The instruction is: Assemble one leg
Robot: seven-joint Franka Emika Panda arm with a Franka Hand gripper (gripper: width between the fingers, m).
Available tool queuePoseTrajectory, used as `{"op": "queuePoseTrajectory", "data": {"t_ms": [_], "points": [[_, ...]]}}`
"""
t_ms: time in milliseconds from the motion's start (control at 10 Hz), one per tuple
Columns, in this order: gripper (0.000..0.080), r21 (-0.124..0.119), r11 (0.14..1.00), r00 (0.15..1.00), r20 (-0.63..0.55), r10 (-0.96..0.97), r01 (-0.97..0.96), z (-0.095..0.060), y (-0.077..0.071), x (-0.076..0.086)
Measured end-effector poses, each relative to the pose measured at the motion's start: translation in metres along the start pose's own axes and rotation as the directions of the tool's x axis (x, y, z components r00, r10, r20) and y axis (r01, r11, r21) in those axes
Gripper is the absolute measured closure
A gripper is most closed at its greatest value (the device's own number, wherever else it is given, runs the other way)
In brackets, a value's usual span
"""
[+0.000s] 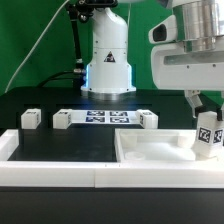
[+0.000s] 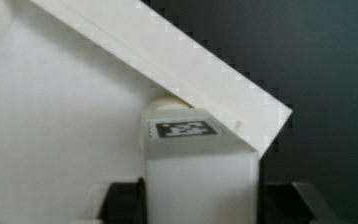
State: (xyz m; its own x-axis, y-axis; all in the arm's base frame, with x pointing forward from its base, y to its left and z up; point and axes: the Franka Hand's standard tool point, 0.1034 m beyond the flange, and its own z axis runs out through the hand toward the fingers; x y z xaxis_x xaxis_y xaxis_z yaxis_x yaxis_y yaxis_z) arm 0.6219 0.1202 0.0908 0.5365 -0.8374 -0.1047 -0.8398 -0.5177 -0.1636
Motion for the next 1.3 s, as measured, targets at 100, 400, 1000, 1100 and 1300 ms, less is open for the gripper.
{"op": "queuePoseTrajectory", "data": {"t_ms": [100,400,1000,1100,1300], "points": [[0.0425,0.004,1.0,1.0,0.007,0.029,-0.029,0.0,-0.001,-0.002],[0.0227,-0.003,0.996,0.995,0.02,-0.094,0.094,0.0,0.001,-0.001],[0.0151,-0.091,0.736,0.741,0.039,-0.671,0.671,0.004,-0.001,-0.007],[0.0151,-0.101,0.649,0.656,0.049,-0.753,0.754,0.006,-0.002,-0.008],[0.0151,-0.117,0.537,0.546,0.065,-0.835,0.835,0.009,-0.005,-0.009]]}}
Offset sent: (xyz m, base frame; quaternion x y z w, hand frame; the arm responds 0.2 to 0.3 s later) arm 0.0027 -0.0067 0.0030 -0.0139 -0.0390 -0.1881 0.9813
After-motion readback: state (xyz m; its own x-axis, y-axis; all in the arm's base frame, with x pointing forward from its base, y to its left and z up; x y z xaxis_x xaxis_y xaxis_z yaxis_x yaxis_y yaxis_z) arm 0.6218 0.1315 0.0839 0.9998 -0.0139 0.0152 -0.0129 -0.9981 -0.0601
